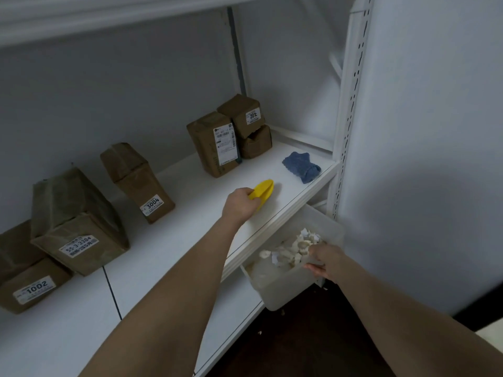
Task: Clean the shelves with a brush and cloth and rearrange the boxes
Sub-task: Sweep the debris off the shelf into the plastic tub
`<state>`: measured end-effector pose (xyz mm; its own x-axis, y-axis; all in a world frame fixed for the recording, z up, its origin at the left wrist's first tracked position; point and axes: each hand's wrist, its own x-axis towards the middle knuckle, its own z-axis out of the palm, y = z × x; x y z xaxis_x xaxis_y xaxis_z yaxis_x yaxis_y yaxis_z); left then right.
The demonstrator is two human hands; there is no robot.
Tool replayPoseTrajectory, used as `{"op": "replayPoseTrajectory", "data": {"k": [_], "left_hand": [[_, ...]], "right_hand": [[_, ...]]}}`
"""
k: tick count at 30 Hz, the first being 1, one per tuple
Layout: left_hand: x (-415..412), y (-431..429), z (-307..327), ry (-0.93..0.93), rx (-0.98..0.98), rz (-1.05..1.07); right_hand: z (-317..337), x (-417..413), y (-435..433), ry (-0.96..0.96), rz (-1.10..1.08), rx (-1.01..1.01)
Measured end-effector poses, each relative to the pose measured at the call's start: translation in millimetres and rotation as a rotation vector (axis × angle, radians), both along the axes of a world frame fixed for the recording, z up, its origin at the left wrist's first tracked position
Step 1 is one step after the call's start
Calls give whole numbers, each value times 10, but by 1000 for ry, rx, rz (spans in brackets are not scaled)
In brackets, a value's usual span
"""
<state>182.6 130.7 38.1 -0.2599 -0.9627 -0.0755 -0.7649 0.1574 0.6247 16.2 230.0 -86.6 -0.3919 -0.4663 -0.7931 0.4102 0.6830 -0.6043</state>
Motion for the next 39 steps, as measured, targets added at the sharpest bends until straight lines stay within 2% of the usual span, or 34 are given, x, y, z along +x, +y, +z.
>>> {"op": "replayPoseTrajectory", "data": {"k": [4, 10, 16, 20, 22, 24, 26, 27, 30, 34, 39], "left_hand": [[-4, -206, 6, 37, -36, 56], [-80, -422, -95, -29, -54, 53], [-83, -520, -181, -321, -59, 104], [-110, -502, -155, -390, -42, 113], [-135, -446, -149, -422, -128, 133], [-158, -380, -145, -417, -307, 133], [-225, -300, -123, -347, -484, 118], [-283, -253, -107, -305, -512, 91], [-537, -85, -114, -229, -329, -56], [-843, 154, -288, -387, -23, -203], [-1106, 331, -520, -468, 76, -168]], "right_hand": [[-14, -64, -35, 4, -23, 5], [-46, -102, -102, -33, -68, -19], [-66, -180, -158, -59, -28, 11], [-72, -213, -137, -65, -16, -1], [-69, -240, -128, -56, -32, -14], [-13, -258, -100, -59, -28, -27], [48, -294, -66, -47, 22, -25], [83, -315, -38, -34, 61, -21], [119, -387, 89, -72, 65, -149], [124, -542, 270, -101, -3, -265], [153, -728, 409, -113, -86, -275]]}}
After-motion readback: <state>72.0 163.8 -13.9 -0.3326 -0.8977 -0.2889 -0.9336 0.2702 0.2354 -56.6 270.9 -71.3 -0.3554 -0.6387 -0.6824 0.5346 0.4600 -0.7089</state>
